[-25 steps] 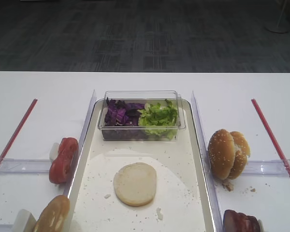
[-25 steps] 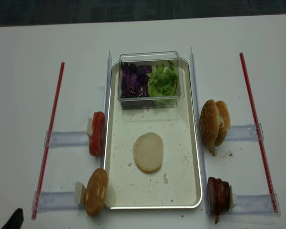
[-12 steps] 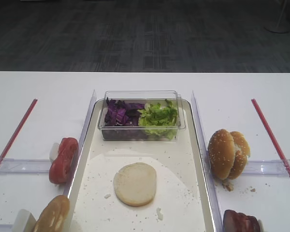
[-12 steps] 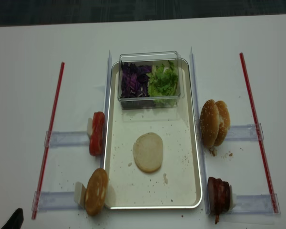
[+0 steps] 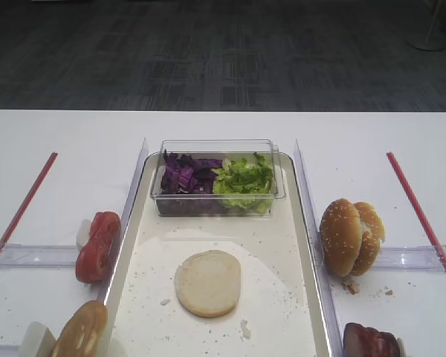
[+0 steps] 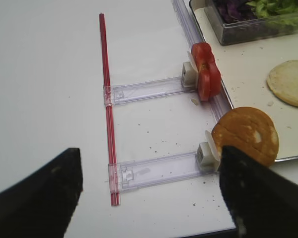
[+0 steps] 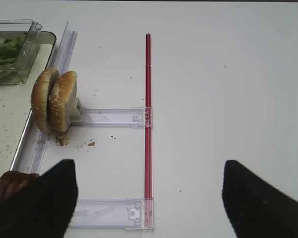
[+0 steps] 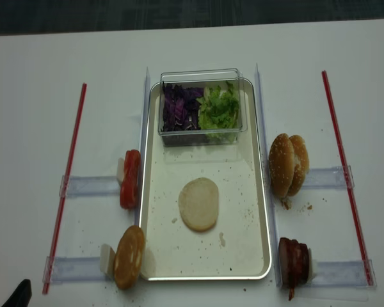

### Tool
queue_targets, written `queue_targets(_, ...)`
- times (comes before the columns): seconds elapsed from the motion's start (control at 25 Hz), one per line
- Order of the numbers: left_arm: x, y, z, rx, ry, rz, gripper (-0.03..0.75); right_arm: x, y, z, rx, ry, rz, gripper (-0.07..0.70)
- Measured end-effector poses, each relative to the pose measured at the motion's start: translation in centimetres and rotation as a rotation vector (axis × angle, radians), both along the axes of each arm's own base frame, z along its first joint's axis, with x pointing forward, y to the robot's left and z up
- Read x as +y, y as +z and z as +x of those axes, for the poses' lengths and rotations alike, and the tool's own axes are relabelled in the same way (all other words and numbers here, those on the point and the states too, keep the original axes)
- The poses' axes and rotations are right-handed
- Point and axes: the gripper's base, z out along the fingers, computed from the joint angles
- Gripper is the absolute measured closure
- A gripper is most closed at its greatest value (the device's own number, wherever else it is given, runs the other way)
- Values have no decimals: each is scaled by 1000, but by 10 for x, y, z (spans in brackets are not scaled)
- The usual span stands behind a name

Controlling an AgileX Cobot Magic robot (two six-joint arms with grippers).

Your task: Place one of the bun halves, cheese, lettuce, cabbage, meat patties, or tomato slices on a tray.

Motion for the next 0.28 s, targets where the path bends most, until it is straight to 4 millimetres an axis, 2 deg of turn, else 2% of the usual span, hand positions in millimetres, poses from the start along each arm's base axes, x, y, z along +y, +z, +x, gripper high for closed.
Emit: queue_targets(0.28, 0, 0, 0, 0, 0, 0, 192, 0, 0, 0, 0, 0, 0, 18)
